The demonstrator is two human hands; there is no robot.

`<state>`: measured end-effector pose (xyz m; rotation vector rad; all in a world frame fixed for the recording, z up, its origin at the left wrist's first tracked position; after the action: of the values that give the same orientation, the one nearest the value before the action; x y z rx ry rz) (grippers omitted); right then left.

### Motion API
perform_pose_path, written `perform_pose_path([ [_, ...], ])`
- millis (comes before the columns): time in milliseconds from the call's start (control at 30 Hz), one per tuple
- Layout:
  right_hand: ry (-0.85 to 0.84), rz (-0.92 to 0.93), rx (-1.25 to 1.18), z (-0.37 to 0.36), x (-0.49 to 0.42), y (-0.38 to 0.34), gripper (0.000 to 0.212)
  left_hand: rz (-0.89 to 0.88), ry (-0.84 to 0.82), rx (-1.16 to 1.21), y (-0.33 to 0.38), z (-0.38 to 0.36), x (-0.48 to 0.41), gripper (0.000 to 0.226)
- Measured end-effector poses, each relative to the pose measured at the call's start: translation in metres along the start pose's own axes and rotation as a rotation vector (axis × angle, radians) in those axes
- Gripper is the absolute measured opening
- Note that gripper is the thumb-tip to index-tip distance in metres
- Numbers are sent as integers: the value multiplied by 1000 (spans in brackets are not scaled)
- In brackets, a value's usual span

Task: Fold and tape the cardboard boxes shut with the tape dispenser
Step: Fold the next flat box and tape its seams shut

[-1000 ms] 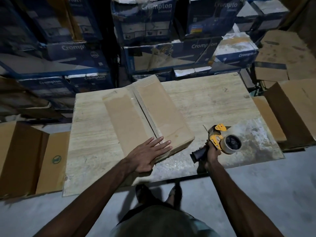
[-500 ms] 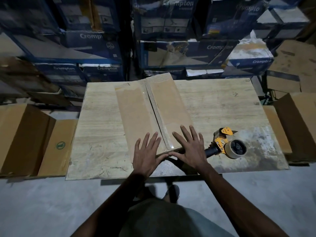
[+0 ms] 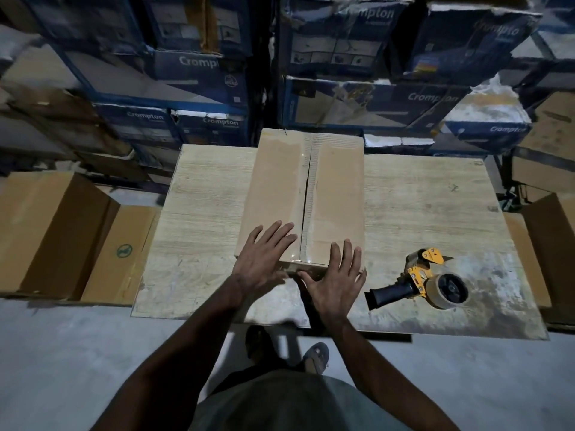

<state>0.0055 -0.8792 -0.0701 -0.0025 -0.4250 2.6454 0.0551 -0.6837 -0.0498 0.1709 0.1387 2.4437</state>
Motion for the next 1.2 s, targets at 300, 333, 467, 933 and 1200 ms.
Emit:
perform_pose_path([
  [300, 208, -209, -410, 30, 12, 76, 70, 124, -38, -58, 20, -10, -17, 95],
  [333, 243, -364, -474, 34, 15, 87, 69, 109, -24, -57, 18, -12, -17, 95],
  [467, 49, -1037, -1002, 14, -2, 131, 83, 14, 63, -64, 2, -14, -17, 97],
  [933, -224, -1142, -1737, 31, -78, 149, 52, 211, 257, 665, -3, 31, -4, 74],
  [1200, -278, -712, -1608, 94, -23, 86, 38, 751, 321, 1267, 41, 65, -2, 29],
])
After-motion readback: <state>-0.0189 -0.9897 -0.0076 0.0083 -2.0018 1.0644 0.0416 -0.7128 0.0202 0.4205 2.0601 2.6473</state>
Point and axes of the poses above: each hand's wrist, its own x-axis away from the middle knuckle, its own z-axis out of the back of the hand, y = z × x, the point moved 1 cm from there along -x, towards the middle knuckle, and after that the axes turned 12 degrees about -z, right-handed, at the moved point
